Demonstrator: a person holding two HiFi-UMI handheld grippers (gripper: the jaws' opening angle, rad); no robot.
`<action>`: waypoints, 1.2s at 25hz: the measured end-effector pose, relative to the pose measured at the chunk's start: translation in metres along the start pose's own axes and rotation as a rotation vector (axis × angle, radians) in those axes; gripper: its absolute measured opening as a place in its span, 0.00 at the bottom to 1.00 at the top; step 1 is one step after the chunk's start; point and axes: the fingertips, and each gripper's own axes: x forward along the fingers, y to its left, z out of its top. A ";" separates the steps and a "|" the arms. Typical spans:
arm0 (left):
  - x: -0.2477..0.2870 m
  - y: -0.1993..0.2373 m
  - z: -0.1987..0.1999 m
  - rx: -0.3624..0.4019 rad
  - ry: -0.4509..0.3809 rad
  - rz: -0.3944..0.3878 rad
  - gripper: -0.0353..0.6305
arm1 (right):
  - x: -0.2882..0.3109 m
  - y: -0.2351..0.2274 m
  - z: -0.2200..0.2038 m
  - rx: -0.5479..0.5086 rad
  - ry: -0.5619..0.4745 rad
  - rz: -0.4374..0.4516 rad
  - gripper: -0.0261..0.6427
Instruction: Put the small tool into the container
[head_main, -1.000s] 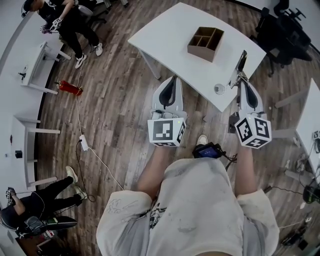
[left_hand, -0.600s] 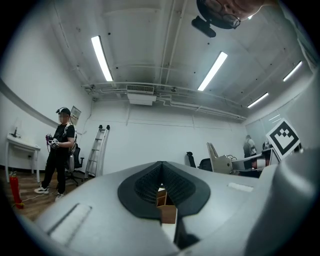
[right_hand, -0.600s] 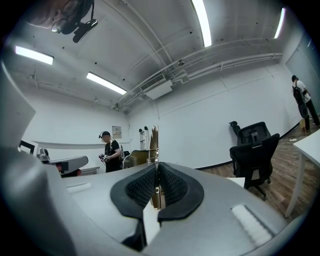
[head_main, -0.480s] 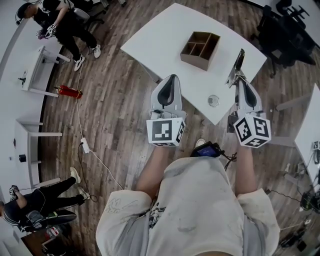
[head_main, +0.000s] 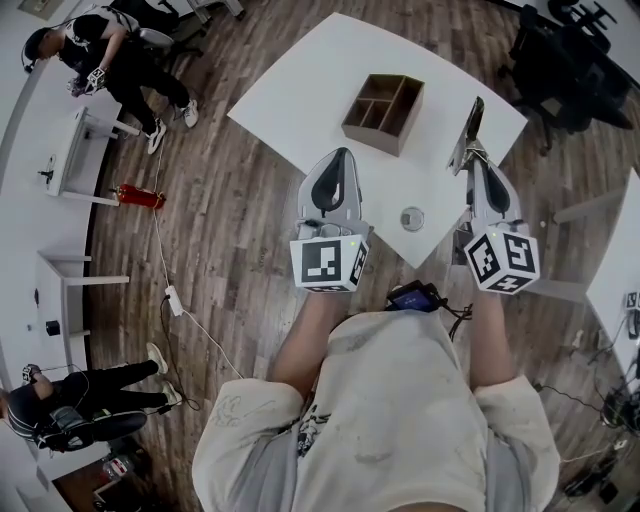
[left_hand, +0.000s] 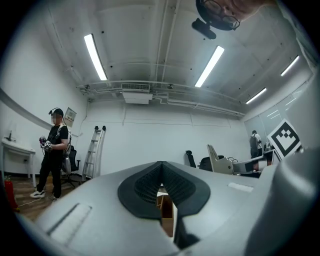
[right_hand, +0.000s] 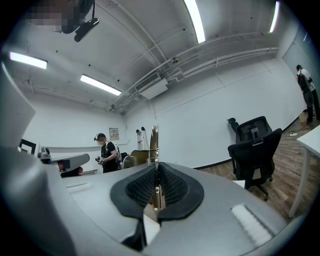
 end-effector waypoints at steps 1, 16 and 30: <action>0.000 -0.001 0.001 -0.002 -0.001 -0.002 0.07 | -0.001 0.000 0.000 -0.001 0.001 -0.002 0.05; 0.007 -0.012 0.012 0.007 -0.026 -0.064 0.07 | -0.013 -0.006 0.007 0.033 -0.038 -0.042 0.05; 0.020 -0.031 0.010 -0.015 -0.045 -0.178 0.07 | -0.037 -0.028 0.010 0.094 -0.074 -0.151 0.05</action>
